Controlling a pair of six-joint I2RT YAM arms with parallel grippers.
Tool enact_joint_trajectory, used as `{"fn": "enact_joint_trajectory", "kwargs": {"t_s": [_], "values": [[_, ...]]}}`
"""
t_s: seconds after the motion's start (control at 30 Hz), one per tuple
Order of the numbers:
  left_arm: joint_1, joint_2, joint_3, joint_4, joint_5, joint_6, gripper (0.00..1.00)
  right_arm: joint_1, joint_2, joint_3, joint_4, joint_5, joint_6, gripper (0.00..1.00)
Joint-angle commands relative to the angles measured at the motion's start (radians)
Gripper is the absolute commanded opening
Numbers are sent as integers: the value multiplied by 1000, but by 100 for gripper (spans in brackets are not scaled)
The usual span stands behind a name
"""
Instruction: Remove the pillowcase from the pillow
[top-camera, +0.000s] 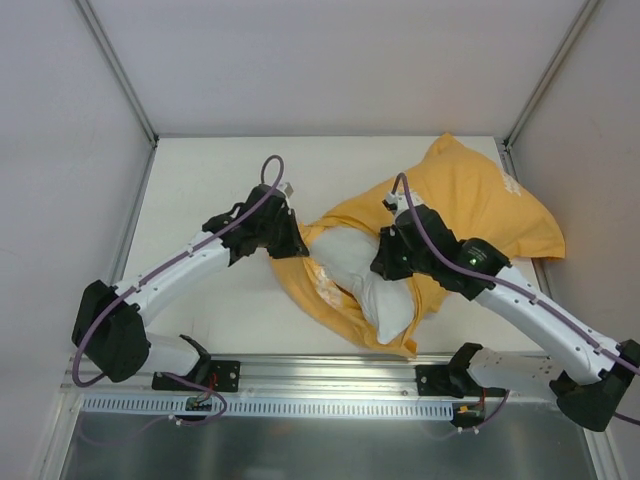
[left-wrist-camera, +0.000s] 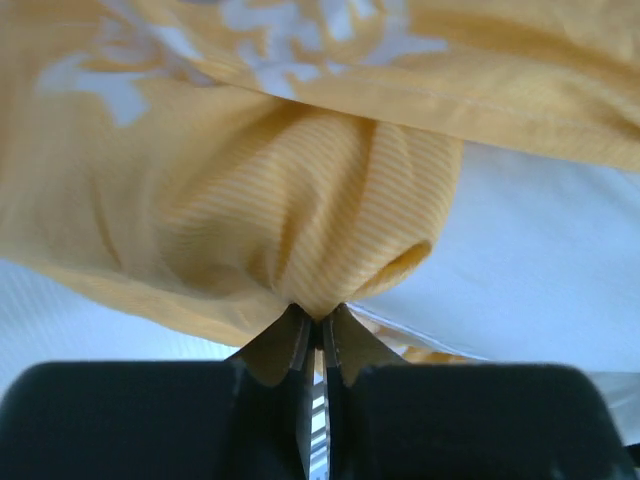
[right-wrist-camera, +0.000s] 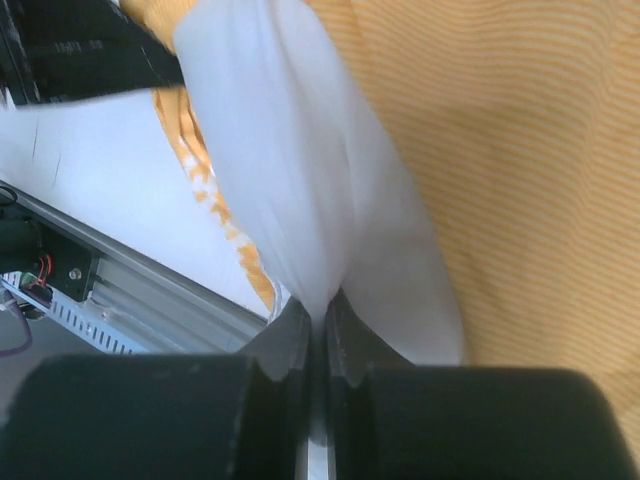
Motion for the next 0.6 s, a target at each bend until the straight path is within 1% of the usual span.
{"fn": "enact_joint_trajectory", "kwargs": {"t_s": [0.0,0.03,0.1,0.17,0.27,0.37,0.4,0.47,0.53,0.57], "values": [[98,-96,-14,-17,-24,-1,0,5,-115,89,-45,27,-23,1],[145,-118,-25,-16,-24,-2,0,5,-140,89,-59,29,-32,1],[181,-150,-32,-16,-22,18,0,5,-204,93,-114,40,-40,1],[211,-143,-14,-17,4,34,0,5,-252,93,-147,25,-49,1],[221,-86,32,-16,27,31,0,5,-290,75,-164,-31,-47,1],[221,15,75,-7,72,5,0,5,-367,38,-107,-49,-40,1],[221,73,83,4,91,1,0,5,-388,43,-84,-49,-40,1],[221,133,107,32,122,-11,0,5,-393,55,-31,-96,-46,1],[221,227,151,55,145,-7,0,5,-391,69,20,-147,-46,1],[222,277,170,55,149,1,0,5,-388,73,81,-160,-46,1]]}}
